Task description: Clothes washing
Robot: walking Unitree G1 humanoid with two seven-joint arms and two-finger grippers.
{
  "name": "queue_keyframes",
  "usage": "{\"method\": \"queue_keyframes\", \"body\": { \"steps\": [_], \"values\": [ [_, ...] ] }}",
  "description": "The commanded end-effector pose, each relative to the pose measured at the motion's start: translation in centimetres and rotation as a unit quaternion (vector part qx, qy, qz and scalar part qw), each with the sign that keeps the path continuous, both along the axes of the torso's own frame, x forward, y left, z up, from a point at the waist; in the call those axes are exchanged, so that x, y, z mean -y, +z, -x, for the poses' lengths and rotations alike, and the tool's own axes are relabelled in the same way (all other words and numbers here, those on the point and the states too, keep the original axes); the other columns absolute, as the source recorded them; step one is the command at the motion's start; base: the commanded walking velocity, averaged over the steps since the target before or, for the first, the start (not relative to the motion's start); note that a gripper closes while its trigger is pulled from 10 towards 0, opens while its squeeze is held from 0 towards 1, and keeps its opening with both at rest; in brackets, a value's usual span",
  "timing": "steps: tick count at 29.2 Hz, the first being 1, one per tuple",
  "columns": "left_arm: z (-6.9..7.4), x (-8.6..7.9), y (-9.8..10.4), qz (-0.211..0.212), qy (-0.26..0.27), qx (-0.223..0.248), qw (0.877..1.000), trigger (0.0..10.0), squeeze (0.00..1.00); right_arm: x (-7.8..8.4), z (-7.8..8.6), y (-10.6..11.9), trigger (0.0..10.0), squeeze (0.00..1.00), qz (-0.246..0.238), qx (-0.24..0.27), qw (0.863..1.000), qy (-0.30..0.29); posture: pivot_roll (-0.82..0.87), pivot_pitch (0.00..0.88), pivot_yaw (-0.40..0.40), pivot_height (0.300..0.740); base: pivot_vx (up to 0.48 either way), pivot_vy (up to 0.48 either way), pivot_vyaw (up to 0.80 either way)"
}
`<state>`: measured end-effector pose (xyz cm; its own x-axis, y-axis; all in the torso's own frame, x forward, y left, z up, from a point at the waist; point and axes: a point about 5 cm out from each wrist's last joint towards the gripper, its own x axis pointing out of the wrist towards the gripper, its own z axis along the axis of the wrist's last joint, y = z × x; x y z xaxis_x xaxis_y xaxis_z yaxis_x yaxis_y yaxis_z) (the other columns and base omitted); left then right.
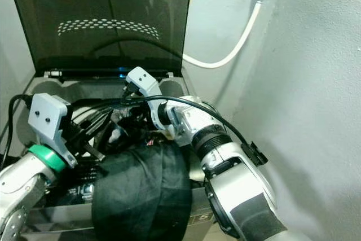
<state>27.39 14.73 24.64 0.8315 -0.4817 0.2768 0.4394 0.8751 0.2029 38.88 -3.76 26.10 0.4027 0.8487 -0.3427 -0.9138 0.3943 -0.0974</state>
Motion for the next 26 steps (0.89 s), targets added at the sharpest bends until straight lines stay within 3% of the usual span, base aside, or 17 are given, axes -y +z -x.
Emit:
{"method": "queue_keyframes", "body": {
  "steps": [1, 2, 4, 5, 6, 7, 9, 11, 12, 13, 15, 16, 18, 19, 21, 22, 26],
  "values": [
    [0.2, 0.0, -0.1, -0.004, -0.005, -0.005, 1.000, 10.0, 0.00, 0.3, -0.1, 0.3, 10.0, 0.16, -0.012, 0.007, 1.000, -0.009, 0.06, 0.015, 0.027, 0.740, 0.000, 0.000, 0.00],
    [0.2, -0.1, 0.0, -0.002, -0.007, -0.005, 1.000, 10.0, 0.00, 0.4, -0.6, 2.1, 10.0, 0.00, -0.072, 0.037, 0.996, -0.044, 0.06, 0.013, 0.031, 0.740, 0.000, 0.000, 0.00],
    [0.2, -0.1, 0.0, -0.002, -0.007, -0.005, 1.000, 10.0, 0.00, 0.4, -0.6, 2.1, 10.0, 0.00, -0.072, 0.037, 0.996, -0.044, 0.06, 0.013, 0.031, 0.740, 0.000, 0.000, 0.00],
    [0.2, -0.3, 0.2, 0.000, -0.003, -0.002, 1.000, 10.0, 0.00, 1.0, -1.1, 4.6, 10.0, 0.00, -0.154, 0.078, 0.981, -0.086, 0.07, 0.011, 0.033, 0.740, 0.000, 0.000, 0.00],
    [0.2, -0.3, 0.2, 0.000, -0.003, -0.002, 1.000, 10.0, 0.00, 1.0, -1.1, 4.6, 10.0, 0.00, -0.154, 0.078, 0.981, -0.086, 0.07, 0.011, 0.033, 0.740, 0.000, 0.000, 0.00],
    [0.2, -0.6, 0.3, 0.001, 0.006, 0.001, 1.000, 10.0, 0.00, 2.0, -1.4, 6.8, 10.0, 0.00, -0.231, 0.104, 0.960, -0.122, 0.07, 0.007, 0.035, 0.740, 0.000, 0.000, 0.00],
    [0.2, -1.4, 0.5, -0.001, 0.025, 0.007, 1.000, 10.0, 0.00, 3.3, -1.4, 7.6, 10.0, 0.00, -0.255, 0.107, 0.953, -0.127, 0.08, 0.002, 0.029, 0.740, 0.000, 0.000, 0.00],
    [0.2, -1.4, 0.5, -0.001, 0.025, 0.007, 1.000, 10.0, 0.00, 3.3, -1.4, 7.6, 10.0, 0.00, -0.255, 0.107, 0.953, -0.127, 0.08, 0.002, 0.029, 0.740, 0.000, 0.000, 0.00],
    [0.1, -2.4, 0.6, -0.007, 0.053, 0.010, 0.999, 10.0, 0.00, 4.6, -1.3, 7.2, 10.0, 0.00, -0.245, 0.097, 0.956, -0.127, 0.08, 0.000, 0.025, 0.740, 0.000, 0.000, 0.00],
    [0.0, -3.5, 0.7, -0.014, 0.087, 0.014, 0.996, 10.0, 0.00, 5.6, -1.0, 6.2, 10.0, 0.74, -0.221, 0.075, 0.964, -0.125, 0.08, 0.000, 0.022, 0.740, 0.000, 0.000, 0.00],
    [0.0, -3.5, 0.7, -0.014, 0.087, 0.014, 0.996, 10.0, 0.00, 5.6, -1.0, 6.2, 10.0, 0.74, -0.221, 0.075, 0.964, -0.125, 0.08, 0.000, 0.022, 0.740, 0.000, 0.000, 0.00],
    [0.0, -4.5, 0.9, -0.017, 0.115, 0.019, 0.993, 10.0, 0.00, 6.1, -0.5, 5.0, 10.0, 1.00, -0.199, 0.056, 0.971, -0.117, 0.08, 0.000, 0.021, 0.740, 0.000, 0.000, 0.00],
    [-0.1, -5.3, 1.1, -0.017, 0.138, 0.026, 0.990, 10.0, 0.00, 6.5, 0.2, 4.1, 10.0, 1.00, -0.185, 0.041, 0.976, -0.104, 0.08, 0.000, 0.021, 0.740, 0.000, 0.000, 0.00],
    [-0.1, -5.7, 1.4, -0.013, 0.148, 0.031, 0.988, 10.0, 0.00, 6.8, 1.1, 3.4, 10.0, 0.22, -0.170, 0.038, 0.981, -0.084, 0.08, 0.000, 0.022, 0.740, 0.000, 0.000, 0.00],
    [-0.1, -5.9, 1.6, -0.011, 0.151, 0.033, 0.988, 10.0, 0.00, 7.0, 1.8, 3.1, 10.0, 0.22, -0.160, 0.038, 0.984, -0.070, 0.08, 0.000, 0.022, 0.740, 0.000, 0.000, 0.00],
    [0.1, -6.0, 1.8, -0.015, 0.143, 0.037, 0.989, 10.0, 0.00, 7.4, 2.4, 2.8, 10.0, 0.00, -0.141, 0.048, 0.988, -0.050, 0.07, 0.000, 0.024, 0.740, 0.000, 0.000, 0.00],
    [0.7, -6.9, 2.0, -0.043, 0.118, 0.042, 0.991, 10.0, 0.00, 8.3, 6.2, 1.8, 10.0, 0.00, -0.077, 0.075, 0.987, 0.123, 0.06, 0.000, 0.021, 0.740, 0.000, 0.000, 0.00]
  ]
}}
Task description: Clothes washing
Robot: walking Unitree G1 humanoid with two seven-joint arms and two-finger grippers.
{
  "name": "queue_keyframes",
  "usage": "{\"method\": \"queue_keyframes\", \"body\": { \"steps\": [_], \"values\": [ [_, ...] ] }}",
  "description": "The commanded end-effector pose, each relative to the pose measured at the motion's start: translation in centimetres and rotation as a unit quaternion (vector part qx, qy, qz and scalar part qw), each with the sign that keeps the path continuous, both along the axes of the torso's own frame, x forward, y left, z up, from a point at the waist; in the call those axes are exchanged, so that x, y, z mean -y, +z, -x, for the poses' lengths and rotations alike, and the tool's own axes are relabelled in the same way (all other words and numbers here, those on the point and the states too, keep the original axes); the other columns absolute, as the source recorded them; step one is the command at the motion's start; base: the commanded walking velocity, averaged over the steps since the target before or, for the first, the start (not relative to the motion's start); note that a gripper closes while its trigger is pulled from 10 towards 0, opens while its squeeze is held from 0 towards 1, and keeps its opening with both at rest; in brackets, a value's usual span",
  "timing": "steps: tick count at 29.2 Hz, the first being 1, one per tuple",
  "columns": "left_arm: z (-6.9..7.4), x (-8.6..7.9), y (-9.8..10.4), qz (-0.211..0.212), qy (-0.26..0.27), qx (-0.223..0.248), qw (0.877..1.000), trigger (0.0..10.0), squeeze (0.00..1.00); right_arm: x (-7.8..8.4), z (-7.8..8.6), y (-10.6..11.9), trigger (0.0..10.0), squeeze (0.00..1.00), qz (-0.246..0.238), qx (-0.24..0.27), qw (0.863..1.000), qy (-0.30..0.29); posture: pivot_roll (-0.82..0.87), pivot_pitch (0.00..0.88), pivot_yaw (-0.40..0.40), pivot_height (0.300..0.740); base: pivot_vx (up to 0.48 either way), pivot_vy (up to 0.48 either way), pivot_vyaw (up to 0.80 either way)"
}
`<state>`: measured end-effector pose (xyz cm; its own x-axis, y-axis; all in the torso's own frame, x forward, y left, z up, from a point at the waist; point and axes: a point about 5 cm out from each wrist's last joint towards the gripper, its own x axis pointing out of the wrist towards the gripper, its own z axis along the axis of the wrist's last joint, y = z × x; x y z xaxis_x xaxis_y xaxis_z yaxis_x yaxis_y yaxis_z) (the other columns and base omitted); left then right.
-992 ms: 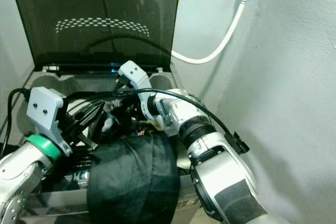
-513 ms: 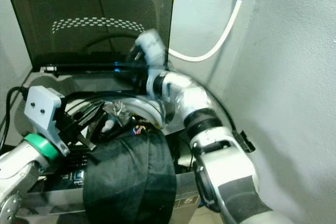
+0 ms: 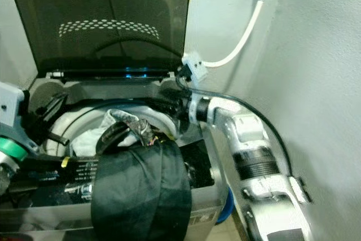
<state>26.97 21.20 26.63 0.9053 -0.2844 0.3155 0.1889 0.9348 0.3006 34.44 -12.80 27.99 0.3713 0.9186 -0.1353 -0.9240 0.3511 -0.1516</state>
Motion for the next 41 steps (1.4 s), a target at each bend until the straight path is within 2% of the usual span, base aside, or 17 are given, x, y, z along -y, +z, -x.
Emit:
{"method": "queue_keyframes", "body": {
  "steps": [1, 2, 3, 4, 6, 7, 13, 14, 21, 23, 24, 25, 26, 27, 32, 37, 41],
  "values": [
    [0.4, -0.6, 0.0, -0.006, -0.009, 0.001, 1.000, 10.0, 0.00, -0.8, 2.8, -0.3, 10.0, 0.00, 0.025, 0.020, 0.992, 0.125, 0.06, 0.000, 0.019, 0.740, 0.000, 0.000, 0.00],
    [0.4, -0.8, -0.1, -0.007, -0.011, -0.004, 1.000, 10.0, 0.00, -0.9, 3.7, -0.6, 10.0, 0.04, 0.034, 0.019, 0.987, 0.155, 0.06, 0.000, 0.019, 0.740, 0.000, 0.000, 0.00],
    [0.4, -0.8, -0.1, -0.007, -0.011, -0.004, 1.000, 10.0, 0.00, -0.9, 3.7, -0.6, 10.0, 0.04, 0.034, 0.019, 0.987, 0.155, 0.06, 0.000, 0.019, 0.740, 0.000, 0.000, 0.00],
    [0.6, -0.7, -0.2, -0.005, -0.017, -0.007, 1.000, 10.0, 0.00, -1.4, 4.0, -0.9, 10.0, 0.75, 0.039, 0.019, 0.987, 0.155, 0.06, 0.002, 0.015, 0.740, 0.000, 0.000, 0.00],
    [0.8, -0.6, -0.3, -0.004, -0.022, -0.008, 1.000, 10.0, 0.00, -1.7, 4.2, -1.1, 10.0, 0.75, 0.041, 0.020, 0.988, 0.151, 0.06, 0.002, 0.015, 0.740, 0.000, 0.000, 0.00],
    [0.9, -0.5, -0.4, -0.003, -0.024, -0.008, 1.000, 10.0, 0.00, -1.9, 4.2, -1.4, 10.0, 1.00, 0.043, 0.027, 0.988, 0.143, 0.06, 0.005, 0.009, 0.740, 0.000, 0.000, 0.00],
    [1.1, -0.3, -0.6, 0.004, -0.016, -0.006, 1.000, 10.0, 0.00, -2.4, 5.3, -2.3, 10.0, 1.00, 0.037, 0.050, 0.989, 0.137, 0.05, 0.014, 0.008, 0.740, 0.000, 0.000, 0.00],
    [1.1, -0.3, -0.7, 0.005, -0.018, -0.007, 1.000, 10.0, 0.00, -2.4, 5.7, -3.0, 10.0, 1.00, 0.048, 0.047, 0.987, 0.147, 0.05, 0.015, 0.010, 0.740, 0.000, 0.000, 0.00],
    [1.1, -0.3, -0.7, 0.005, -0.018, -0.007, 1.000, 10.0, 0.00, -2.4, 5.7, -3.0, 10.0, 1.00, 0.048, 0.047, 0.987, 0.147, 0.05, 0.015, 0.010, 0.740, 0.000, 0.000, 0.00],
    [1.1, -0.2, -0.7, 0.005, -0.020, -0.006, 1.000, 10.0, 0.00, -2.4, 6.1, -3.8, 10.0, 1.00, 0.068, 0.045, 0.984, 0.156, 0.05, 0.017, 0.011, 0.740, 0.000, 0.000, 0.00],
    [1.0, -0.2, -0.7, 0.006, -0.022, -0.006, 1.000, 10.0, 0.00, -2.8, 5.7, -5.2, 10.0, 0.00, 0.110, 0.075, 0.981, 0.144, 0.05, 0.023, 0.011, 0.740, 0.000, 0.000, 0.00],
    [1.0, -0.2, -0.7, 0.006, -0.022, -0.006, 1.000, 10.0, 0.00, -2.8, 5.7, -5.2, 10.0, 0.00, 0.110, 0.075, 0.981, 0.144, 0.05, 0.023, 0.011, 0.740, 0.000, 0.000, 0.00],
    [0.9, -0.1, -0.7, 0.007, -0.025, -0.007, 1.000, 10.0, 0.00, -3.4, 5.3, -6.6, 10.0, 0.00, 0.157, 0.129, 0.970, 0.130, 0.05, 0.026, 0.007, 0.740, 0.000, 0.000, 0.00],
    [0.9, -0.1, -0.8, 0.008, -0.024, -0.007, 1.000, 10.0, 0.00, -3.6, 5.1, -6.9, 10.0, 0.00, 0.168, 0.143, 0.967, 0.129, 0.05, 0.026, 0.004, 0.740, 0.000, 0.000, 0.00],
    [1.0, -0.1, -0.8, 0.009, -0.023, -0.008, 1.000, 10.0, 0.00, -3.7, 5.1, -7.3, 10.0, 0.00, 0.185, 0.149, 0.962, 0.134, 0.05, 0.027, 0.001, 0.740, 0.000, 0.000, 0.00],
    [1.1, 0.1, -0.9, 0.012, -0.024, -0.007, 1.000, 10.0, 0.00, -4.1, 5.1, -7.5, 10.0, 0.00, 0.186, 0.144, 0.963, 0.129, 0.05, 0.027, 0.000, 0.740, 0.000, 0.000, 0.00],
    [1.0, 0.6, -1.1, 0.015, -0.034, -0.010, 0.999, 10.0, 0.00, -4.5, 5.2, -8.2, 10.0, 0.00, 0.198, 0.150, 0.959, 0.138, 0.05, 0.028, 0.001, 0.740, 0.000, 0.000, 0.00]
  ]
}}
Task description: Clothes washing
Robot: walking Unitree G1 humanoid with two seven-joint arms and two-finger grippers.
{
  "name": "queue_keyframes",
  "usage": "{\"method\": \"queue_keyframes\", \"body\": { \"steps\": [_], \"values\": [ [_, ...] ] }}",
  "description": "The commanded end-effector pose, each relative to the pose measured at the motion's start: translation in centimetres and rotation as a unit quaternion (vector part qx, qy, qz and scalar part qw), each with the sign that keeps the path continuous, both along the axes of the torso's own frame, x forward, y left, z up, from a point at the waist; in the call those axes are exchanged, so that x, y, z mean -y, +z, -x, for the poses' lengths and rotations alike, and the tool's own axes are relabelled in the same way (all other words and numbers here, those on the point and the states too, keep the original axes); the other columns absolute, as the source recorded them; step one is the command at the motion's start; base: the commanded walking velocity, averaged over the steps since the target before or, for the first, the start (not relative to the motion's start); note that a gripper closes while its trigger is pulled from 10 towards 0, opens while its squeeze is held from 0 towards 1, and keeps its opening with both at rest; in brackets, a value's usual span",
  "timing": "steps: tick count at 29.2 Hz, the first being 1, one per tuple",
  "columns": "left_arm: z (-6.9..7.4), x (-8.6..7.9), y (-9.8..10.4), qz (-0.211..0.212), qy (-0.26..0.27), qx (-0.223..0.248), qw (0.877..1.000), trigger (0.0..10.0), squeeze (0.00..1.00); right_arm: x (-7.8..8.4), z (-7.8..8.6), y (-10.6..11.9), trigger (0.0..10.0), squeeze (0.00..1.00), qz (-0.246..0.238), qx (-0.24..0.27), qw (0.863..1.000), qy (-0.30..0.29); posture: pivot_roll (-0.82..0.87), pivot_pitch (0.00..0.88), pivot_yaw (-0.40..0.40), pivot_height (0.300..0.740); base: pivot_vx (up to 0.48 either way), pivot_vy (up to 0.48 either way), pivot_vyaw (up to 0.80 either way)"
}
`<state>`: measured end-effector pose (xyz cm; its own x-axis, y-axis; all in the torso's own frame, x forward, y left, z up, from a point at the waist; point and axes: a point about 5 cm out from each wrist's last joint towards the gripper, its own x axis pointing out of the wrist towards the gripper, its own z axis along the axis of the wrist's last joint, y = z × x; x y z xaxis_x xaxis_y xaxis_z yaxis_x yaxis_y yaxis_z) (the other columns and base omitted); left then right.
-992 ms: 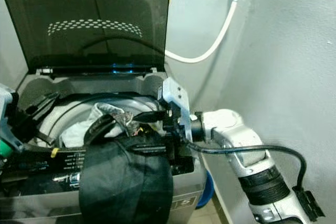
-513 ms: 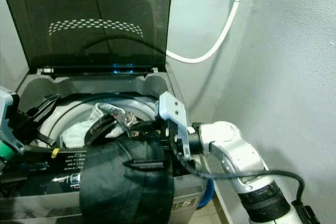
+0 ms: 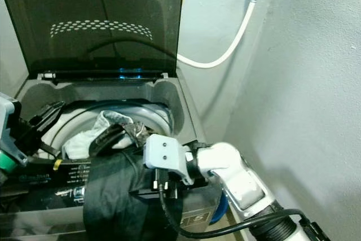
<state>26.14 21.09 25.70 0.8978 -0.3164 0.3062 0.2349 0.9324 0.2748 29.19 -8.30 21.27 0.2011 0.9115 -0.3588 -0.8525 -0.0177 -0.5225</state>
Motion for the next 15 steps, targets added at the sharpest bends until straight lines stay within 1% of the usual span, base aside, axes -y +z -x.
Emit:
{"method": "queue_keyframes", "body": {
  "steps": [1, 2, 3, 4, 5, 6, 7, 9, 10, 12, 14, 15],
  "values": [
    [0.2, 0.6, -0.2, 0.004, -0.014, -0.002, 1.000, 10.0, 0.00, 0.0, -0.1, -1.8, 10.0, 0.00, 0.039, -0.024, 0.999, -0.006, 0.05, 0.028, 0.001, 0.740, 0.000, 0.000, 0.00],
    [0.2, 0.6, -0.2, 0.004, -0.014, -0.002, 1.000, 10.0, 0.00, 0.0, -0.1, -1.8, 10.0, 0.00, 0.039, -0.024, 0.999, -0.006, 0.05, 0.028, 0.001, 0.740, 0.000, 0.000, 0.00],
    [0.2, 0.6, -0.2, 0.004, -0.016, -0.003, 1.000, 10.0, 0.00, 0.1, -0.1, -2.2, 10.0, 0.00, 0.046, -0.041, 0.998, -0.010, 0.05, 0.028, 0.001, 0.740, 0.000, 0.000, 0.00],
    [0.2, 0.6, -0.2, 0.004, -0.016, -0.003, 1.000, 10.0, 0.00, 0.1, -0.1, -2.2, 10.0, 0.00, 0.046, -0.041, 0.998, -0.010, 0.05, 0.028, 0.001, 0.740, 0.000, 0.000, 0.00],
    [0.2, 0.7, -0.2, 0.005, -0.018, -0.004, 1.000, 10.0, 0.00, 0.1, -0.2, -2.4, 4.5, 0.00, 0.050, -0.051, 0.997, -0.012, 0.05, 0.028, 0.001, 0.740, 0.000, 0.000, 0.00],
    [0.2, 0.7, -0.2, 0.005, -0.018, -0.004, 1.000, 10.0, 0.00, 0.1, -0.2, -2.4, 4.5, 0.00, 0.050, -0.051, 0.997, -0.012, 0.05, 0.028, 0.001, 0.740, 0.000, 0.000, 0.00],
    [0.2, 0.7, -0.3, 0.006, -0.023, -0.007, 1.000, 10.0, 0.00, 0.2, -0.2, -2.6, 2.4, 0.00, 0.055, -0.063, 0.996, -0.014, 0.05, 0.027, 0.001, 0.740, 0.000, 0.000, 0.00],
    [0.2, 0.7, -0.3, 0.006, -0.023, -0.007, 1.000, 10.0, 0.00, 0.2, -0.2, -2.6, 2.4, 0.00, 0.055, -0.063, 0.996, -0.014, 0.05, 0.027, 0.001, 0.740, 0.000, 0.000, 0.00],
    [0.2, 0.8, -0.4, 0.006, -0.030, -0.012, 0.999, 10.0, 0.00, 0.3, -0.2, -2.7, 0.0, 0.00, 0.062, -0.075, 0.995, -0.014, 0.05, 0.027, 0.001, 0.740, 0.000, 0.000, 0.00],
    [0.2, 0.8, -0.4, 0.006, -0.030, -0.012, 0.999, 10.0, 0.00, 0.3, -0.2, -2.7, 0.0, 0.00, 0.062, -0.075, 0.995, -0.014, 0.05, 0.027, 0.001, 0.740, 0.000, 0.000, 0.00],
    [0.3, 0.9, -0.5, 0.006, -0.036, -0.016, 0.999, 10.0, 0.00, 0.4, -0.1, -2.9, 0.0, 0.00, 0.068, -0.084, 0.994, -0.012, 0.05, 0.027, 0.001, 0.740, 0.000, 0.000, 0.00],
    [0.4, 1.0, -0.7, 0.005, -0.040, -0.020, 0.999, 10.0, 0.00, 0.5, 0.0, -3.1, 0.0, 0.00, 0.075, -0.098, 0.992, -0.010, 0.05, 0.027, 0.000, 0.740, 0.000, 0.000, 0.00]
  ]
}}
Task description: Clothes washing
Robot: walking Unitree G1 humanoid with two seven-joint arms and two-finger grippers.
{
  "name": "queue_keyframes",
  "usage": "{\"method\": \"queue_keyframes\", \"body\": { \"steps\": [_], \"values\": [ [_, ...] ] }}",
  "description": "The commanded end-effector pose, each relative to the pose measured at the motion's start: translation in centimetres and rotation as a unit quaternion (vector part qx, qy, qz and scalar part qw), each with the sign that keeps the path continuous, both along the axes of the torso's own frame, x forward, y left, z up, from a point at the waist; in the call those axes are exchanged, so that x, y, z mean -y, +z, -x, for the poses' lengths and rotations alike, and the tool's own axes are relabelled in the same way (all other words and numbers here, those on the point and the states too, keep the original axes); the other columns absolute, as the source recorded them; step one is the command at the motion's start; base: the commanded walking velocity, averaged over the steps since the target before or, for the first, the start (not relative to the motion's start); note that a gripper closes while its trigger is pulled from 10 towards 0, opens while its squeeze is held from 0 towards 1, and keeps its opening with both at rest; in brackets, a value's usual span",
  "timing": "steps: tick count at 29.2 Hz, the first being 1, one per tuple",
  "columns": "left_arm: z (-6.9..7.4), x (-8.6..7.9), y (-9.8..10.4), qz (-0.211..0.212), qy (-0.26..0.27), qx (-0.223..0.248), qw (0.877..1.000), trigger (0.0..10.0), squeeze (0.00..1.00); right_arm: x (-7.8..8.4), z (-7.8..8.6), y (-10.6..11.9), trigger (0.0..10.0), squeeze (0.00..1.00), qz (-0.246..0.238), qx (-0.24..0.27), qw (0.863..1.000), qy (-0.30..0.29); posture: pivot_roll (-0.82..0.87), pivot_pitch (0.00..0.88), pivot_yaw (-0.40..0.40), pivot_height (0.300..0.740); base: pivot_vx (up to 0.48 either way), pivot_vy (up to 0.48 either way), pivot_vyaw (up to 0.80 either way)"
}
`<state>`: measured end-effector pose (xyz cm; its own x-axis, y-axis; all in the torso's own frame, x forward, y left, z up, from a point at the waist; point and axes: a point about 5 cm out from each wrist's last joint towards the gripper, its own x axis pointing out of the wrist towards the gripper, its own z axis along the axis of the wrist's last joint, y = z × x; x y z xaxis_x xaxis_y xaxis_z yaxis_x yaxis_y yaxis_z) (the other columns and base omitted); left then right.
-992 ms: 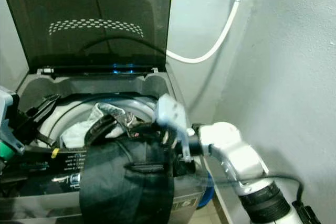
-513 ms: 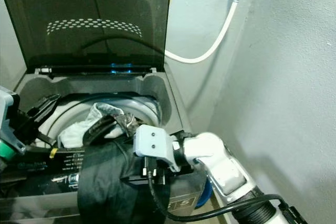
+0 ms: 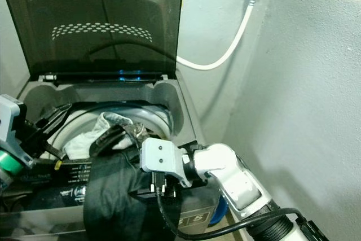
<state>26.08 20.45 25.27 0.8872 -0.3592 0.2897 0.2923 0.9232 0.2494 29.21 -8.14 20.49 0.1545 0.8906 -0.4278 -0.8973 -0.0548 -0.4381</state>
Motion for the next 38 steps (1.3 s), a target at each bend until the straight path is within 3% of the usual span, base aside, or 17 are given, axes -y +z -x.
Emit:
{"method": "queue_keyframes", "body": {
  "steps": [1, 11, 22, 24, 26, 27, 28, 29, 30, 31, 33, 34, 35, 38],
  "values": [
    [0.3, 0.4, -0.2, -0.005, -0.013, -0.007, 1.000, 10.0, 0.00, 0.7, 0.1, -2.3, 0.0, 0.00, 0.047, -0.050, 0.998, -0.014, 0.05, 0.027, 0.000, 0.740, 0.000, 0.000, 0.00],
    [0.3, 0.4, -0.3, -0.009, -0.013, -0.010, 1.000, 10.0, 0.00, 0.9, 0.4, -2.6, 0.0, 0.00, 0.058, -0.084, 0.995, -0.007, 0.05, 0.027, 0.001, 0.740, 0.000, 0.000, 0.00],
    [0.3, 0.3, -0.3, -0.008, -0.013, -0.008, 1.000, 10.0, 0.00, -0.4, -1.4, -1.2, 0.0, 0.00, 0.041, -0.051, 0.998, -0.015, 0.05, 0.026, -0.001, 0.740, 0.000, 0.000, 0.00],
    [0.3, 0.3, -0.2, -0.008, -0.012, -0.007, 1.000, 10.0, 0.00, -1.0, -2.0, -0.2, 0.0, 0.00, 0.019, -0.034, 0.999, -0.020, 0.05, 0.026, -0.003, 0.740, 0.000, 0.000, 0.00],
    [0.4, 0.3, -0.2, -0.007, -0.011, -0.005, 1.000, 10.0, 0.00, -2.4, -3.4, 2.9, 0.0, 0.00, -0.060, 0.000, 0.998, -0.033, 0.05, 0.026, -0.005, 0.740, 0.000, 0.000, 0.00],
    [0.4, 0.3, -0.2, -0.007, -0.011, -0.005, 1.000, 10.0, 0.00, -2.4, -3.4, 2.9, 0.0, 0.00, -0.060, 0.000, 0.998, -0.033, 0.05, 0.026, -0.005, 0.740, 0.000, 0.000, 0.00],
    [0.4, 0.3, -0.2, -0.007, -0.010, -0.004, 1.000, 10.0, 0.00, -3.1, -4.4, 5.4, 0.0, 0.00, -0.127, 0.035, 0.990, -0.060, 0.05, 0.026, -0.012, 0.740, 0.000, 0.000, 0.00],
    [0.4, 0.3, -0.2, -0.006, -0.009, -0.002, 1.000, 10.0, 0.00, -3.4, -5.6, 8.2, 0.0, 0.00, -0.202, 0.078, 0.971, -0.107, 0.05, 0.026, -0.013, 0.740, 0.000, 0.000, 0.00],
    [0.4, 0.3, -0.2, -0.006, -0.009, -0.002, 1.000, 10.0, 0.00, -3.4, -5.6, 8.2, 0.0, 0.00, -0.202, 0.078, 0.971, -0.107, 0.05, 0.026, -0.013, 0.740, 0.000, 0.000, 0.00],
    [0.5, 0.4, -0.2, -0.006, -0.009, -0.001, 1.000, 10.0, 0.00, -3.3, -6.5, 10.6, 0.0, 0.00, -0.271, 0.117, 0.943, -0.155, 0.05, 0.025, -0.014, 0.740, 0.000, 0.000, 0.00],
    [0.5, 0.4, -0.2, -0.006, -0.008, -0.001, 1.000, 10.0, 0.00, -2.3, -7.6, 13.9, 0.0, 0.00, -0.364, 0.166, 0.886, -0.234, 0.06, 0.023, -0.016, 0.740, 0.000, 0.000, 0.00],
    [0.5, 0.4, -0.2, -0.006, -0.008, -0.001, 1.000, 10.0, 0.00, -2.3, -7.6, 13.9, 0.0, 0.00, -0.364, 0.166, 0.886, -0.234, 0.06, 0.023, -0.016, 0.740, 0.000, 0.000, 0.00],
    [0.5, 0.5, -0.2, -0.006, -0.008, 0.000, 1.000, 10.0, 0.00, -1.3, -8.1, 15.3, 0.0, 0.00, -0.397, 0.195, 0.854, -0.275, 0.06, 0.023, -0.018, 0.740, 0.000, 0.000, 0.00],
    [0.5, 0.5, -0.2, -0.006, -0.008, 0.000, 1.000, 10.0, 0.00, -1.0, -8.2, 15.5, 0.0, 0.00, -0.402, 0.205, 0.846, -0.285, 0.06, 0.023, -0.018, 0.740, 0.000, 0.000, 0.00]
  ]
}}
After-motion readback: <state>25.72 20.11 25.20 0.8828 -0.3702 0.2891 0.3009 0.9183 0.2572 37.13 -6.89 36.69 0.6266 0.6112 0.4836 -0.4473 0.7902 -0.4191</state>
